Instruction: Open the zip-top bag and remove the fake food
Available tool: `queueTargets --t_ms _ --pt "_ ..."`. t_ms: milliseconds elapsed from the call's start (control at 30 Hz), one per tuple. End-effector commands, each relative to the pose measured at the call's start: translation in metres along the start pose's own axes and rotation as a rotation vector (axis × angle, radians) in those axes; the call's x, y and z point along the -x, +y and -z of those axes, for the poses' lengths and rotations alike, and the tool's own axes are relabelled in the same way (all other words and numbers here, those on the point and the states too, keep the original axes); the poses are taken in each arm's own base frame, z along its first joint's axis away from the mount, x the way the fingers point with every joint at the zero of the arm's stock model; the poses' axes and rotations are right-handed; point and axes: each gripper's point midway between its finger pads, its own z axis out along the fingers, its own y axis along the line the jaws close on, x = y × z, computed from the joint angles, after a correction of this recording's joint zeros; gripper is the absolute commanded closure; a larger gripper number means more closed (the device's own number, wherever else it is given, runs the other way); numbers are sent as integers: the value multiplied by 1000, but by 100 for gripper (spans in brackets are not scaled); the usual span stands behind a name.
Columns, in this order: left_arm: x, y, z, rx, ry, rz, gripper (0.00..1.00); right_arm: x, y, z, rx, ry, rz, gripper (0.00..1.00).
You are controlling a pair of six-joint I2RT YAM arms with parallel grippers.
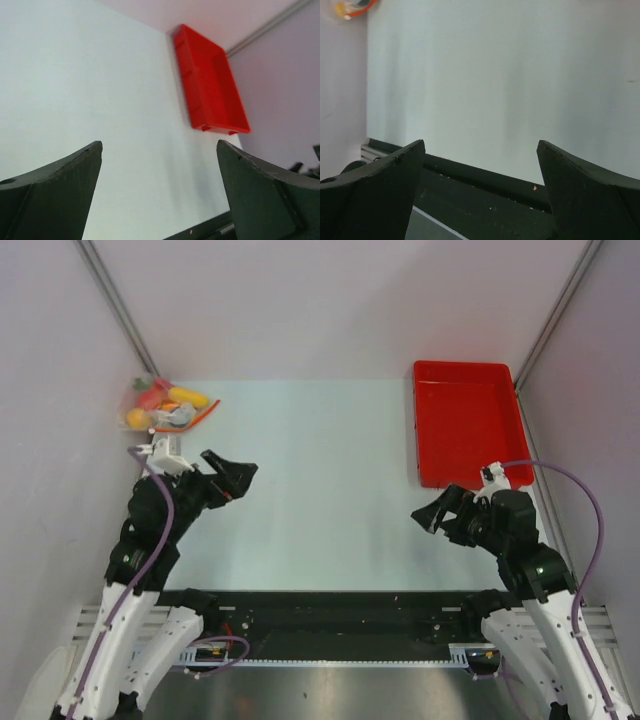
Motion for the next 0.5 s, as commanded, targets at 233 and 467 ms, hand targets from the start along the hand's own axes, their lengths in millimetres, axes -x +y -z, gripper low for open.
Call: queueTargets --t_ms 233,467 --pt "26 120 -101 382 92 53 1 23 -16 -18 -225 123 45 0" --pt "84 253 -136 487 -86 180 0 27 -1 -20 -144 135 35 0"
